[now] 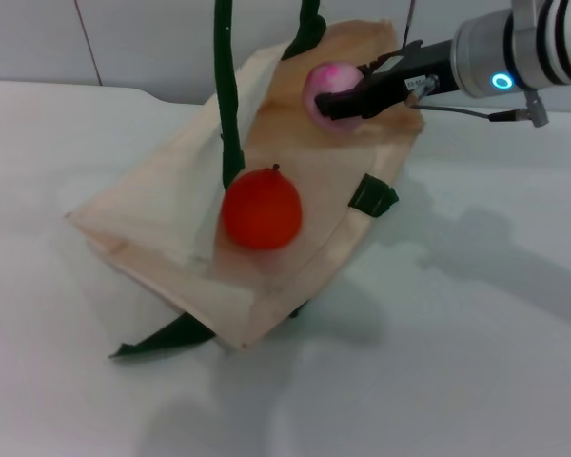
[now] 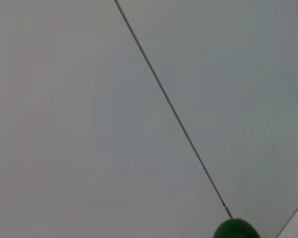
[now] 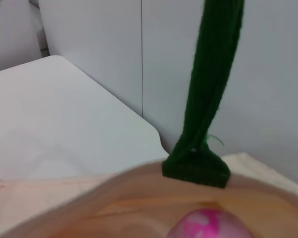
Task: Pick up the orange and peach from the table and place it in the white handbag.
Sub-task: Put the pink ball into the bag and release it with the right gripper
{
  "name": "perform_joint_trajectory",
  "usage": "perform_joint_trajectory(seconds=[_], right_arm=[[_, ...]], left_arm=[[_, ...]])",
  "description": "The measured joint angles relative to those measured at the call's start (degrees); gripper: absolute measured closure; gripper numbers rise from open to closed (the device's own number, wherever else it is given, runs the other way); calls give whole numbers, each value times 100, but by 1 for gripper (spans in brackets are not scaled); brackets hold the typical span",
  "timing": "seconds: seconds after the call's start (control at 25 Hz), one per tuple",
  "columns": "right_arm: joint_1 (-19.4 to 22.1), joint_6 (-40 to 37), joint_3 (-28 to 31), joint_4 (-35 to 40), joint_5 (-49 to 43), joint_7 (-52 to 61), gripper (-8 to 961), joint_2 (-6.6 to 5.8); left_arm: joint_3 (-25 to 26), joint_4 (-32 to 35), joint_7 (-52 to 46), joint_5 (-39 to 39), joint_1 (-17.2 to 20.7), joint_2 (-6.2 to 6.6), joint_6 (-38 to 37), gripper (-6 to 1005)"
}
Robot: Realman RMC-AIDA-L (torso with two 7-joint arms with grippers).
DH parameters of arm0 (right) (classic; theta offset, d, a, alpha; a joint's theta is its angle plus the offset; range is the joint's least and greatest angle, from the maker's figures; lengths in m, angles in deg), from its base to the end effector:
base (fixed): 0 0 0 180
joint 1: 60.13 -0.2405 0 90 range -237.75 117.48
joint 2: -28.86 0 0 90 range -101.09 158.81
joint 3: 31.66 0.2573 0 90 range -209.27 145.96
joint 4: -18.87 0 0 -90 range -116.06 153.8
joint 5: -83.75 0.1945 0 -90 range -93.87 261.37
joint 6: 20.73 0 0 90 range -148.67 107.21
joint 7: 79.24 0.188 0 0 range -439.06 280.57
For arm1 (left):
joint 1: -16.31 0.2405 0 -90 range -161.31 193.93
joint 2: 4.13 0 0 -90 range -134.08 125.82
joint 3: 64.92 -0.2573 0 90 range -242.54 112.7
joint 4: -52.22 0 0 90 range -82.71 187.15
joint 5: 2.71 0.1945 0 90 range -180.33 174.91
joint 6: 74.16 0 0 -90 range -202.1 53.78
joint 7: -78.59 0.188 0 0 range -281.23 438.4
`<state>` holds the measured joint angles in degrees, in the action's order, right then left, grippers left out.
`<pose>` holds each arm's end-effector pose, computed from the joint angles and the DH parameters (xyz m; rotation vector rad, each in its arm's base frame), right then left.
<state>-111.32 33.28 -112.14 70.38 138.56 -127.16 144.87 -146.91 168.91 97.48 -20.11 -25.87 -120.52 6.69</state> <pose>0.1076 0.4564 -0.0685 -2.5868 0.5956 0.1159 -0.0123 0.3958 0.0863 -2.1230 -0.2226 -0.0707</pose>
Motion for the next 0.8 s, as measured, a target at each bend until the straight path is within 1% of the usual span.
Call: perform_joint_trajectory(seconds=[0.2,0.32,0.48,0.8], right_arm=[[-26,-92,-39,-37,8,-106,322,20],[-79,-135,-57,-139,163,-220,322,21],[-178,-132,-65,-375,498,-410,321,-5],[-416,-180,-52,-815,481,-418,320,-13]], left_arm=[[-71,3,-60,0,-46,0,-1,870],[-87,3,-76,0,-67,3,-6,870],[-89,3,-78,0,-53,3,-38,870],[-89,3,-79,0,-35,2,-52,870]])
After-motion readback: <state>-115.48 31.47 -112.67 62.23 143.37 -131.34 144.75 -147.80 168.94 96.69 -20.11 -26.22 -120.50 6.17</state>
